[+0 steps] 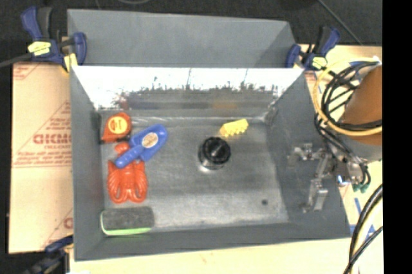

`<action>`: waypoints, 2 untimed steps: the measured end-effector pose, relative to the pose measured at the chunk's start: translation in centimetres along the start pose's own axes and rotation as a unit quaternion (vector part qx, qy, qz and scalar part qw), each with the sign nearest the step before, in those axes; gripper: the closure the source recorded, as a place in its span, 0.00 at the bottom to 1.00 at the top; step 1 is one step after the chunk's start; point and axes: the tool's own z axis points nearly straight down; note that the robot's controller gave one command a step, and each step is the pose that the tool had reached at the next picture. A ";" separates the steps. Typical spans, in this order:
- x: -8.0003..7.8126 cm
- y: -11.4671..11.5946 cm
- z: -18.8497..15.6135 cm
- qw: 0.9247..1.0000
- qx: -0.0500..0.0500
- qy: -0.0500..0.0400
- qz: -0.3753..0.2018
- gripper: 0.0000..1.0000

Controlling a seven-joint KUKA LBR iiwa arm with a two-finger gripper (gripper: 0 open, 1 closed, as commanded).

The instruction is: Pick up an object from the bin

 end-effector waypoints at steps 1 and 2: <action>-0.2 0.1 -0.4 1.000 0.001 -0.004 -0.002 0.00; -5.1 3.5 2.8 1.000 0.001 -0.006 0.003 0.00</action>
Offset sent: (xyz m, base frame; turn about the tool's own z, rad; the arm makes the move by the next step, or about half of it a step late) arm 0.0583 0.0432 -0.0364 0.0048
